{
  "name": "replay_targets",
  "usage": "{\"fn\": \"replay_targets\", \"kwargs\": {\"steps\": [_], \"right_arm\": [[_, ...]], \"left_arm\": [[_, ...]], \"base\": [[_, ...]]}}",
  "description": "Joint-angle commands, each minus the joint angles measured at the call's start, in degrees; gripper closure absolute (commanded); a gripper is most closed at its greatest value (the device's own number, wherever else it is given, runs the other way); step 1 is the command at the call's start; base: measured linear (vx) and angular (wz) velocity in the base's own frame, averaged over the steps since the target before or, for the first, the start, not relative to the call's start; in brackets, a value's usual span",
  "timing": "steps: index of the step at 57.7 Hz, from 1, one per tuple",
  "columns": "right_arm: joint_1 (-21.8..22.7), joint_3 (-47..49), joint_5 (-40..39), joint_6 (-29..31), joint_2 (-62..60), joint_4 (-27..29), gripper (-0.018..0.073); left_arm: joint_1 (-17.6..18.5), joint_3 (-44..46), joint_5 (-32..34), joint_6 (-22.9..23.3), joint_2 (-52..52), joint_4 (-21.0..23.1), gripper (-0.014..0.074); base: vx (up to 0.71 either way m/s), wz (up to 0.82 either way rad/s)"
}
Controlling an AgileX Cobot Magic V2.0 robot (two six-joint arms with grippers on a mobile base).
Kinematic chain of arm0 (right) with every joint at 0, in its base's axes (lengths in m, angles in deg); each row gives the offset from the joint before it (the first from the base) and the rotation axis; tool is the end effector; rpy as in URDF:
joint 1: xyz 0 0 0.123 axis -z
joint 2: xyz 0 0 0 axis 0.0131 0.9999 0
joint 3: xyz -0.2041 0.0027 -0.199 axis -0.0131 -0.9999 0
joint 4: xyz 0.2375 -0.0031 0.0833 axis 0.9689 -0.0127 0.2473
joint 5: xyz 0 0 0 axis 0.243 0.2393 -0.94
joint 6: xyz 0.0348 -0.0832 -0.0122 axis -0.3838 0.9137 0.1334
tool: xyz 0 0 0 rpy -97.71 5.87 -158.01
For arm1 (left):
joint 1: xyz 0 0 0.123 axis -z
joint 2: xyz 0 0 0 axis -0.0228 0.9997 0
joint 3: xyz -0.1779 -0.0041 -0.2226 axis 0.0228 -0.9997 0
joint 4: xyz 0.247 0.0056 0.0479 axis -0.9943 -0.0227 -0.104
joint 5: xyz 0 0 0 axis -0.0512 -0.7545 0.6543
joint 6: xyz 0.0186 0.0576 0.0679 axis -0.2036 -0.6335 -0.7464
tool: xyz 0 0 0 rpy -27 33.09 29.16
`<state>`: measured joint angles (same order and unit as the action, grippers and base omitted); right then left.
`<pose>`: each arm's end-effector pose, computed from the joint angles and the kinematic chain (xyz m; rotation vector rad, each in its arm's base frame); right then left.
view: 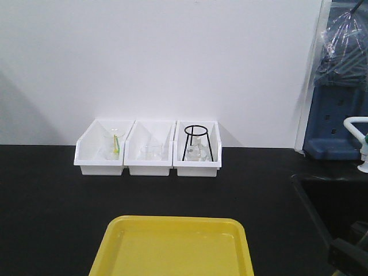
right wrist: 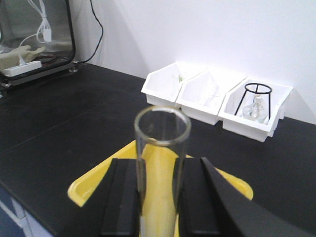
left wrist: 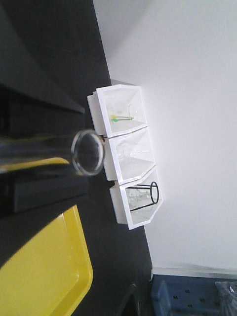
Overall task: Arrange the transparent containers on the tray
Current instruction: 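Drive the base to the counter with the yellow tray, holding both tubes, then lower both grippers with their tubes over the yellow tray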
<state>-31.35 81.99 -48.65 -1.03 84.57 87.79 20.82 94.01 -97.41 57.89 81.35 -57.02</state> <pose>0.0941 0.0635 0.3660 -0.5189 1.6641 0.4507 0.0729 -0.0150 0.3583 0.2140 1.6469 -0.1473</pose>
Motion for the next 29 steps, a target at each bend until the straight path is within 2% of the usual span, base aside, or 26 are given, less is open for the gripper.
{"fn": "replay_targets", "kwargs": {"steps": [1,29], "right_arm": [[0.3,1.8,-4.8,0.5,0.1,0.2,0.0495],[0.3,1.8,-4.8,0.5,0.1,0.2,0.0495]], "left_arm": [[0.3,1.5,4.2,0.3,0.3,-0.5,0.0521],[0.3,1.5,4.2,0.3,0.3,-0.5,0.0521]], "base": [[0.26,-0.08],[0.18,-0.06]]}}
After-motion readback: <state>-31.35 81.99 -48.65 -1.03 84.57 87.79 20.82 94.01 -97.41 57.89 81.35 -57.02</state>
